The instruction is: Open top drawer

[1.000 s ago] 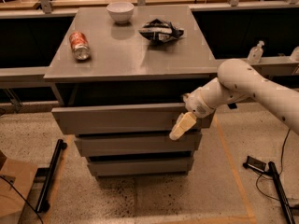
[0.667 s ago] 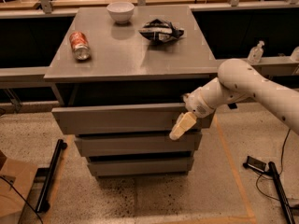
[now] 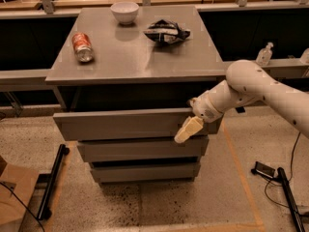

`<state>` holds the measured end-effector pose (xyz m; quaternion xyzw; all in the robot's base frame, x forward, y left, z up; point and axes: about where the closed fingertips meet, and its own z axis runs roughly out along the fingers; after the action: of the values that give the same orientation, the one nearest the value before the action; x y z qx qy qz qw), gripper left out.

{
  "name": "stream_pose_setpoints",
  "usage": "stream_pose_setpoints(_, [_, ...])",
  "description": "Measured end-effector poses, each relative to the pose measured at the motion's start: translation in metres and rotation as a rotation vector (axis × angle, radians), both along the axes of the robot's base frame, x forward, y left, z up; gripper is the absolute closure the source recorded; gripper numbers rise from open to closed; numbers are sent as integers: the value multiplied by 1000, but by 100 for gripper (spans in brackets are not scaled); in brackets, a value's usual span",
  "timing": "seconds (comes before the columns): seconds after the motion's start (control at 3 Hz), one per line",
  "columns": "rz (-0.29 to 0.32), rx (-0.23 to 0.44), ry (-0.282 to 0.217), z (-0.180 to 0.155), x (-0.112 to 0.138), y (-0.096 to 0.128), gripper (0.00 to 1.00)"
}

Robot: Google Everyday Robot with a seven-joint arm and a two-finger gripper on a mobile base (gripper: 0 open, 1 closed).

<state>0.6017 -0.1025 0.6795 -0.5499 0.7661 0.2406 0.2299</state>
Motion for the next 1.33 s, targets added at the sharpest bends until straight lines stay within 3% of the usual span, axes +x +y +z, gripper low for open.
stream_pose_setpoints(1.0, [0,0,0,12,0,0,88])
stream_pose_setpoints(1.33, [0,0,1,12,0,0,100])
